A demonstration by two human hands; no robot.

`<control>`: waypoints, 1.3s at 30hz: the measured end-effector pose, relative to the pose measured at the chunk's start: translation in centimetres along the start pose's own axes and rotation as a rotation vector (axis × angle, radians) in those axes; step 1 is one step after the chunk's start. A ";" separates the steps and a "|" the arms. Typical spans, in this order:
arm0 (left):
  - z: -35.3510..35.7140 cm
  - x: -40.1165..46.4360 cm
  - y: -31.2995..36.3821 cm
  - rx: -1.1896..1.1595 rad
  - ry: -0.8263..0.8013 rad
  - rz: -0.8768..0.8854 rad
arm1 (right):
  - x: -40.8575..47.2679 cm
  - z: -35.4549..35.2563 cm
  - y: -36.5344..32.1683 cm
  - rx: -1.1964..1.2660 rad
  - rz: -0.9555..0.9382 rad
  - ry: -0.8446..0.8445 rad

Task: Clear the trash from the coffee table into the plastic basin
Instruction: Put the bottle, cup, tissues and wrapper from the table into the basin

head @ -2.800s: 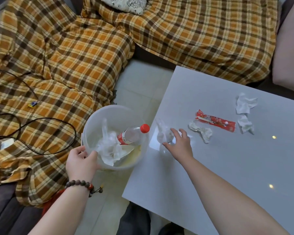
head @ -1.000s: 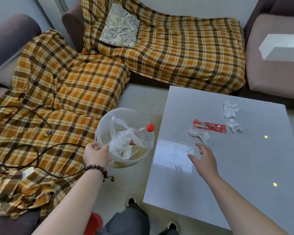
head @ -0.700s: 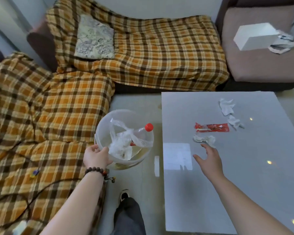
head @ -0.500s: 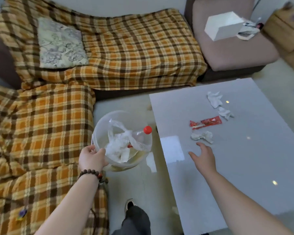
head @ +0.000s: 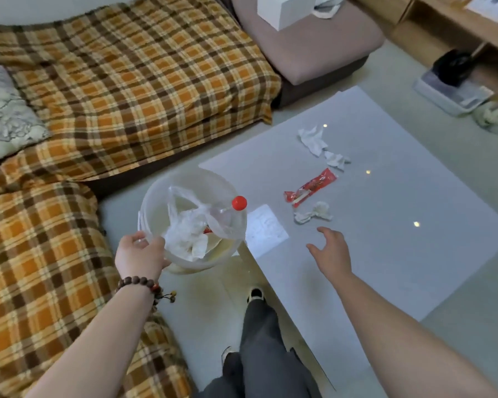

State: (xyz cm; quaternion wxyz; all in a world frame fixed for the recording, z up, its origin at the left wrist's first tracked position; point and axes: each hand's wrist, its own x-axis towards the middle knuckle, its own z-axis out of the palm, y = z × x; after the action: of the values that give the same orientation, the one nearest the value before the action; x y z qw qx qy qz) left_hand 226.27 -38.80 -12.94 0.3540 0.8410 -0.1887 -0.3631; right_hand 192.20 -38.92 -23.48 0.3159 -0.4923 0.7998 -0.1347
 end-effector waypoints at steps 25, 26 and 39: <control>22.1 10.0 16.7 0.112 -0.102 0.209 | 19.2 6.8 4.5 -0.210 0.081 -0.046; 22.6 9.9 16.9 0.109 -0.113 0.210 | 19.4 6.4 4.4 -0.164 0.098 -0.032; 25.3 7.0 19.7 0.130 -0.234 0.218 | 18.9 -9.0 -15.1 0.563 -0.387 0.397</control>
State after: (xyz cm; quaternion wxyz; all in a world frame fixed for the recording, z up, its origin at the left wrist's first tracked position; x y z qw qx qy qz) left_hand 210.87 -67.74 -14.14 0.3118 0.7886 -0.3419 -0.4050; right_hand 191.12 -63.53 -15.66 0.2465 -0.4926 0.6696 -0.4982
